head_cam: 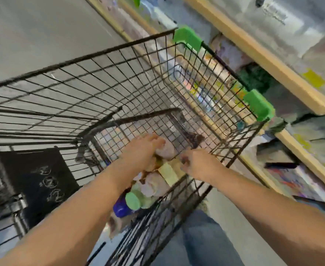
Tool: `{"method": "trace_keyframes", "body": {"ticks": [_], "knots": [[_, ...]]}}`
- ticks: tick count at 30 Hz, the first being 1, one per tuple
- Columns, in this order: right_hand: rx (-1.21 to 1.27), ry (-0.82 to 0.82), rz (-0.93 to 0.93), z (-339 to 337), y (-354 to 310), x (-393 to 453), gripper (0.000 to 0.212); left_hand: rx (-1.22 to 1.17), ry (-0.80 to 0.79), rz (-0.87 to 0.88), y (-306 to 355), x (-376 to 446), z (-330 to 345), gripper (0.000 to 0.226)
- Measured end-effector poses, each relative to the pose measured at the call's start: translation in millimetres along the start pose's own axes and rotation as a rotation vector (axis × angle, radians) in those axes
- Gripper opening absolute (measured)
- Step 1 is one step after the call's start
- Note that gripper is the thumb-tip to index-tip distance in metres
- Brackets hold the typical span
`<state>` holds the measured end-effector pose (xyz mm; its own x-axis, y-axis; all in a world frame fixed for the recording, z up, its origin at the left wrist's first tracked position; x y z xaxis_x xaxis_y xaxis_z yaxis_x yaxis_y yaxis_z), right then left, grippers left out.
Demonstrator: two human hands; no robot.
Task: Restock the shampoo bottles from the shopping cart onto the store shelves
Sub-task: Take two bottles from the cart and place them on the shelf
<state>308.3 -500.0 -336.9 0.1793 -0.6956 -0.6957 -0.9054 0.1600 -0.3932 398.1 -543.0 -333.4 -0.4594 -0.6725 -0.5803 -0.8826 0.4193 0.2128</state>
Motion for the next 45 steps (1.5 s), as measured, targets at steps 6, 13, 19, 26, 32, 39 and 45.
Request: {"method": "trace_keyframes", "body": {"ticks": [6, 13, 19, 26, 32, 39, 45], "knots": [[-0.147, -0.261, 0.083, 51, -5, 44, 0.033, -0.089, -0.026, 0.12, -10, 27, 13, 0.053], [-0.31, -0.355, 0.127, 81, -1, 68, 0.038, -0.169, -0.048, 0.112, -16, 43, 14, 0.041], [-0.304, -0.381, 0.209, 67, 21, 75, 0.039, -0.279, -0.056, 0.072, -26, 50, 13, 0.042], [-0.066, -0.349, 0.301, 44, 17, 75, 0.041, -0.378, 0.04, 0.052, -36, 54, 6, 0.04], [-0.096, -0.391, 0.29, 65, 6, 68, 0.057, -0.435, 0.1, 0.062, -37, 55, 6, 0.035], [-0.248, -0.271, 0.284, 65, 8, 83, 0.044, -0.419, 0.122, 0.083, -35, 53, 9, 0.035], [-0.259, -0.25, 0.334, 46, 27, 80, 0.038, -0.388, 0.026, 0.087, -29, 55, 19, 0.043]]}}
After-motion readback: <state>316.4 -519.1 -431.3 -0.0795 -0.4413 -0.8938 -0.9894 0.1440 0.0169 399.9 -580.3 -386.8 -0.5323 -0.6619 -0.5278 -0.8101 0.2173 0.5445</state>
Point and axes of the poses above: each hand's wrist, its own x-axis towards the middle knuckle, its own z-axis out of the palm, y = z × x, the point moved 10 cm from there along x, towards the middle knuckle, and after that the axes turned 1 degree about -x, right-handed, at the moved point
